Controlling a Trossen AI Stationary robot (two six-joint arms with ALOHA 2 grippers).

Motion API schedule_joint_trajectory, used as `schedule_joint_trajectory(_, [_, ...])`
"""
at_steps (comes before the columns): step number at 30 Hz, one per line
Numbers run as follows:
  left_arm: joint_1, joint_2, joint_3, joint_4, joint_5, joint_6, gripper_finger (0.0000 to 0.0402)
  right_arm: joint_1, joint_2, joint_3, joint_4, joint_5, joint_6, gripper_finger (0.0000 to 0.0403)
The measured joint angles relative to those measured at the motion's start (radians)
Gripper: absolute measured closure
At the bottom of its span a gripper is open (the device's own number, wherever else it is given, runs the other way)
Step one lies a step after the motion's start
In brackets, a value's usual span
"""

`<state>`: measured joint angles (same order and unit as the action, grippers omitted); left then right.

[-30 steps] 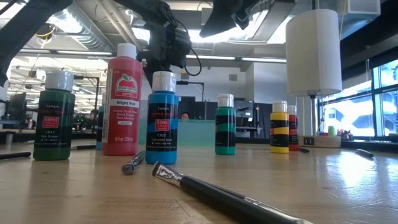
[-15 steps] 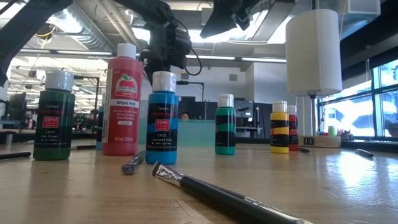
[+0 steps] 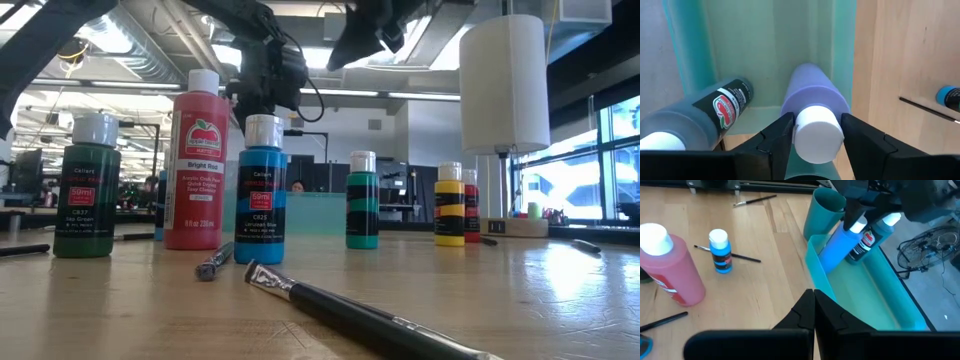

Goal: Pick & Place Paint Supplies
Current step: Put the big violet paint bottle into the green bin, then put the silver paintbrush into the green cup

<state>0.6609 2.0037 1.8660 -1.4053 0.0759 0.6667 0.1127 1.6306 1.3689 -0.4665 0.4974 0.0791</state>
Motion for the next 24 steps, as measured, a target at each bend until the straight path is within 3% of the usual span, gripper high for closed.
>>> schedule_joint_trajectory(13, [0.007, 0.001, 0.001, 0.006, 0.001, -0.044, 0.0159, -0.003, 0.000, 0.000, -0.010, 0.000, 0.011, 0.0402])
schedule_joint_trajectory(17, [-0.013, 0.009, 0.041, -0.019, -0.104, -0.095, 0.0153, -0.003, 0.000, 0.000, -0.022, -0.001, 0.011, 0.0402])
schedule_joint_trajectory(24, [-0.054, 0.007, 0.134, -0.056, -0.104, -0.123, 0.0154, -0.003, 0.000, 0.000, -0.041, -0.001, 0.011, 0.0402])
